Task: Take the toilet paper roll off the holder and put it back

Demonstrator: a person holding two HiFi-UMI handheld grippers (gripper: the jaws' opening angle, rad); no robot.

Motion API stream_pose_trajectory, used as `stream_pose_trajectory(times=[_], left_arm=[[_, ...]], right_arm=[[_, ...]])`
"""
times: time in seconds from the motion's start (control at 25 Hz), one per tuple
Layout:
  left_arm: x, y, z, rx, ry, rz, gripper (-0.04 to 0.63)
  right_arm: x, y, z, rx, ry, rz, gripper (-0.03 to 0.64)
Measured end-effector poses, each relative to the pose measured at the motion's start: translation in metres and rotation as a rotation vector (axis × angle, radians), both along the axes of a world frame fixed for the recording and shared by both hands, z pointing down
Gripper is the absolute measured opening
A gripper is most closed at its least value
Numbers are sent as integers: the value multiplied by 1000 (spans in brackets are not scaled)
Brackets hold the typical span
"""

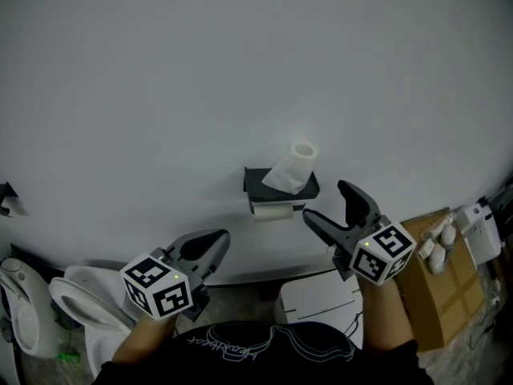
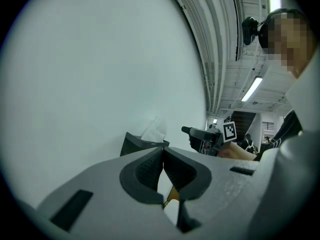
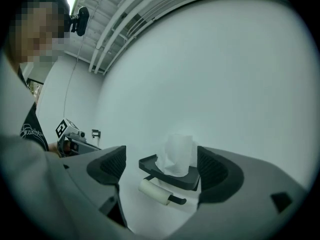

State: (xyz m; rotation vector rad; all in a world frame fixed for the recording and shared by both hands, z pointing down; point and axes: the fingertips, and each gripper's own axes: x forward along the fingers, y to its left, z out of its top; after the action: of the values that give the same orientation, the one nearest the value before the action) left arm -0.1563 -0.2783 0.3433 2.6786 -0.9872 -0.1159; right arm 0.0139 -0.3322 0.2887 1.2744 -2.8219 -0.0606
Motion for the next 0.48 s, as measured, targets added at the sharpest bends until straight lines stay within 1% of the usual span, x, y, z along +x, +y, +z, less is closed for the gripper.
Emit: stream_pose_trajectory(times=[0.24, 0.48], left_arm=[[1, -28, 3, 1, -7, 62, 6], [-5, -46, 13, -17, -3, 79, 6]], right_arm=[[0, -43, 2, -9, -2, 41, 437], [-11, -77, 11, -28, 19, 47, 436]])
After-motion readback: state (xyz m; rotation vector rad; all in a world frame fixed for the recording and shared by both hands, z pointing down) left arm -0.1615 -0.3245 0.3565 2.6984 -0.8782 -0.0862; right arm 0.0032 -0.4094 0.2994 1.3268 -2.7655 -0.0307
